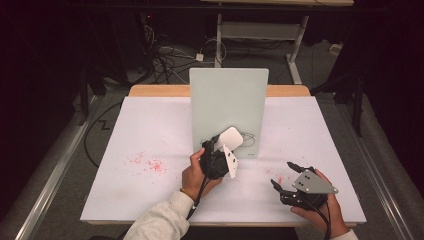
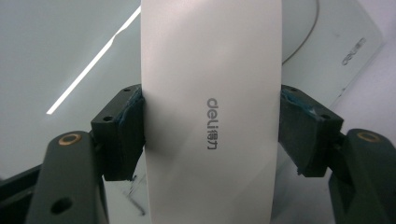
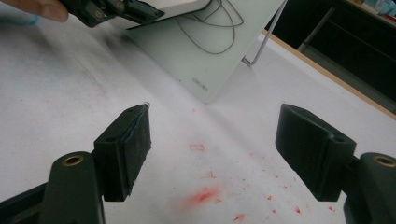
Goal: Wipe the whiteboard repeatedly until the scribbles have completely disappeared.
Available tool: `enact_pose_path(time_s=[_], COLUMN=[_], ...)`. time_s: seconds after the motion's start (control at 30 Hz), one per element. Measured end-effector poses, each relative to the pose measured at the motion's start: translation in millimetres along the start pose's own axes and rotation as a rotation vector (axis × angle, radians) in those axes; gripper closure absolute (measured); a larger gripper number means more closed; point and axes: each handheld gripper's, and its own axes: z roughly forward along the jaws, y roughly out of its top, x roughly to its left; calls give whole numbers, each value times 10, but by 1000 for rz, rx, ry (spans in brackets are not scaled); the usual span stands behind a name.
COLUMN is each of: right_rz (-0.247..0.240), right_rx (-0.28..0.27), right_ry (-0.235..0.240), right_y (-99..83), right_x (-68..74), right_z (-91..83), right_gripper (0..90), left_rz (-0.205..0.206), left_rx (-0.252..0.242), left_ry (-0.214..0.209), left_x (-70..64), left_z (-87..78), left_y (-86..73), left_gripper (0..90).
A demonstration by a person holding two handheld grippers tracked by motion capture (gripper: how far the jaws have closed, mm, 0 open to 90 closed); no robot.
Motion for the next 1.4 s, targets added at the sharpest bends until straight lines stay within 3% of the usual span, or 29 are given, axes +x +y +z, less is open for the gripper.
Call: enact_pose_path(time_s=[0.33, 0.43, 0.5, 0.6, 0.77, 1.0, 1.03, 1.4], right_rz=[7, -3, 0, 0, 1, -7, -7, -4], right_rx=[2, 2, 1, 4, 4, 5, 5, 10], right_ry=[-2, -3, -6, -5, -8, -4, -4, -2], right_y=[1, 5, 3, 2, 2, 5, 5, 2], right_x=[-6, 1, -4, -3, -5, 8, 8, 12], right_z=[-2, -8, -11, -4, -4, 7, 7, 18], right_gripper=[271, 271, 271, 271, 272, 273, 273, 273], left_rz=[-82, -73, -96, -164, -150, -33, -31, -68], left_rx=[68, 67, 77, 74, 81, 113, 110, 50], left_ry=[31, 64, 64, 52, 67, 130, 130, 37], left_x=[225, 245, 269, 350, 336, 167, 157, 30], left_z=[-106, -119, -141, -162, -163, -120, -115, -35], left_y=[-275, -418, -473, -519, -526, -439, -429, -144], left_gripper=[291, 291, 292, 291, 292, 291, 291, 292])
